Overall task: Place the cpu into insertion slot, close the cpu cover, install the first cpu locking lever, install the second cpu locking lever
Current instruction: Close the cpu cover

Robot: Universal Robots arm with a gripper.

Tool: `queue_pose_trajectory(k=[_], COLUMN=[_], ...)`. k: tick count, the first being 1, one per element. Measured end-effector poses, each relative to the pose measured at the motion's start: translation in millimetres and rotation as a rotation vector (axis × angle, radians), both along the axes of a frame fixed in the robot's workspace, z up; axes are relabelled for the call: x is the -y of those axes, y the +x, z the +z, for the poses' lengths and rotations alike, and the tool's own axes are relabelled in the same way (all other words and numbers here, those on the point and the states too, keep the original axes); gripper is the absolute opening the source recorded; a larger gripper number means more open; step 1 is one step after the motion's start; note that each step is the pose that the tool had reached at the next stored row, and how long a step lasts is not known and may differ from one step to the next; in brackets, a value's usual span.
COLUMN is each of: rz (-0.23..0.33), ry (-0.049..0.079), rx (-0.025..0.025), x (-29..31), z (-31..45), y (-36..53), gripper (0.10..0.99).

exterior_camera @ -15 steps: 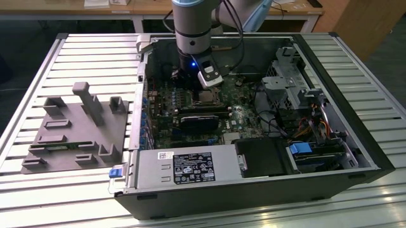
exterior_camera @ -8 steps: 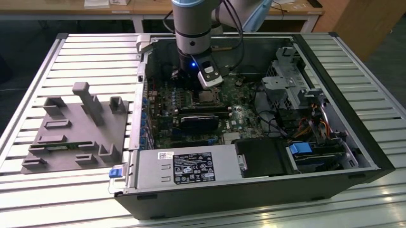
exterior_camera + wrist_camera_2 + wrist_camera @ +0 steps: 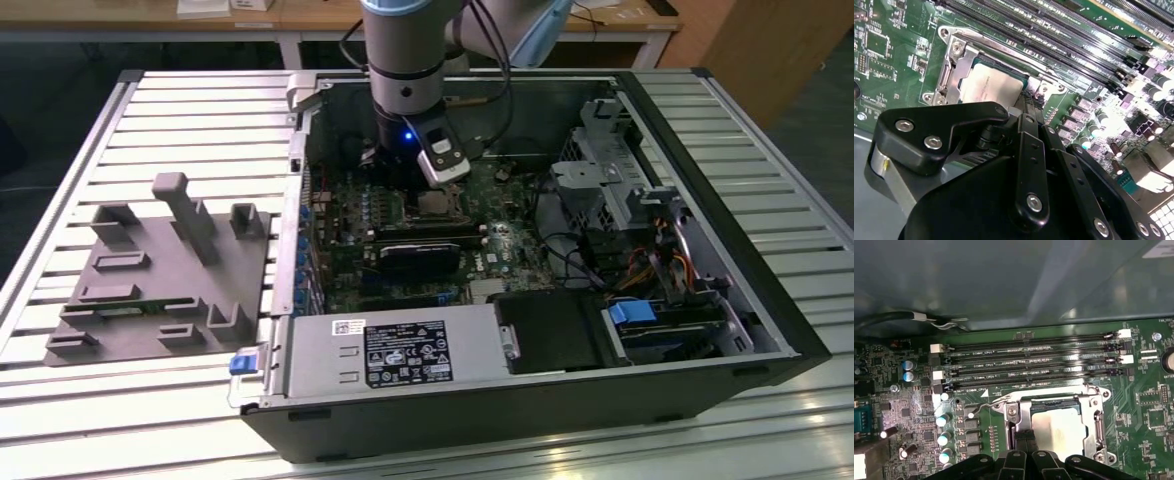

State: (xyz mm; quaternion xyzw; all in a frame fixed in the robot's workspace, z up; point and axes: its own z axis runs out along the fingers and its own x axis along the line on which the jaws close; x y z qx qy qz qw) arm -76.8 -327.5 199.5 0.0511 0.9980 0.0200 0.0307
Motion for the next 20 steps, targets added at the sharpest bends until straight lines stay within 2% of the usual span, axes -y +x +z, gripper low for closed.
queue_pose_trajectory(k=[14,20], rz=[0.011,0.011], ry=[0.0,0.0], rx=[-0.0004,-0.0003], x=[-0.3,-0.4], z=[0.4,6.4], y=[3.7,3.7], gripper=[0.102,0.102])
